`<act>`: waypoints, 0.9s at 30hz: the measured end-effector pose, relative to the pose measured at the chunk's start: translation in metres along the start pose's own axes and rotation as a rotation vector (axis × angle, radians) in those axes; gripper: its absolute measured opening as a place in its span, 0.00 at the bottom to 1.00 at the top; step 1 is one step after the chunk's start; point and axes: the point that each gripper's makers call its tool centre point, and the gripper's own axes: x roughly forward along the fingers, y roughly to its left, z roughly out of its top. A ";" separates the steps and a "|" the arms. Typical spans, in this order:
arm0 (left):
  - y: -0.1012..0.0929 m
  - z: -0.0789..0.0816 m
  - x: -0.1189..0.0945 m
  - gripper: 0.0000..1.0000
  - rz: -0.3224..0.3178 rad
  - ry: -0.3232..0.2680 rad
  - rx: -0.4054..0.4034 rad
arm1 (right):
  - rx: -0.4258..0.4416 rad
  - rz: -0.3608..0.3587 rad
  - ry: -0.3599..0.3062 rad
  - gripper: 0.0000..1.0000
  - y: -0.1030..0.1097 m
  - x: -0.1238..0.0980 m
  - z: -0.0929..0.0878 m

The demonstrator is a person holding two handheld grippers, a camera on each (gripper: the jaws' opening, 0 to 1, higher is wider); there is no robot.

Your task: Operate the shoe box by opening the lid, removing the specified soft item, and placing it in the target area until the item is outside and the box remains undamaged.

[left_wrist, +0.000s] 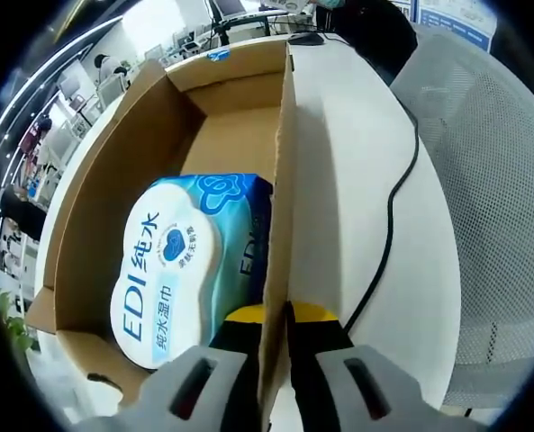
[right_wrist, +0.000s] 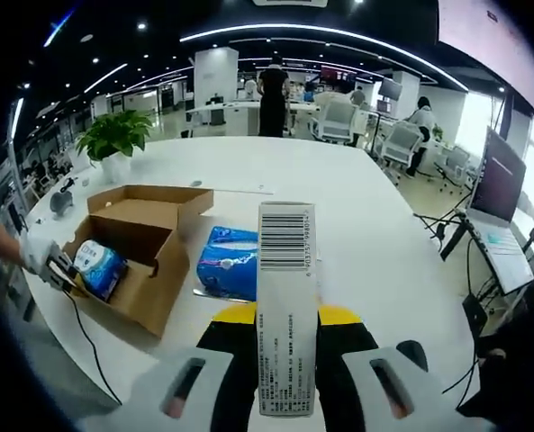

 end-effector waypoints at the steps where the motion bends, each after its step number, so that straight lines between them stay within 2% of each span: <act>1: 0.000 0.000 0.000 0.04 0.000 0.000 0.000 | 0.003 0.000 0.000 0.18 -0.001 0.001 0.000; 11: 0.000 0.000 0.000 0.04 0.000 0.000 -0.001 | 0.016 -0.027 0.033 0.18 -0.015 0.007 -0.014; 17: 0.000 0.000 0.000 0.04 -0.001 0.000 0.000 | 0.063 -0.037 0.056 0.19 -0.021 0.008 -0.027; 21: 0.000 0.000 0.000 0.04 0.000 -0.001 0.000 | 0.094 -0.024 0.086 0.19 -0.021 0.016 -0.039; 27: 0.001 -0.001 0.000 0.04 -0.002 0.001 -0.005 | 0.067 -0.012 0.157 0.19 -0.016 0.031 -0.065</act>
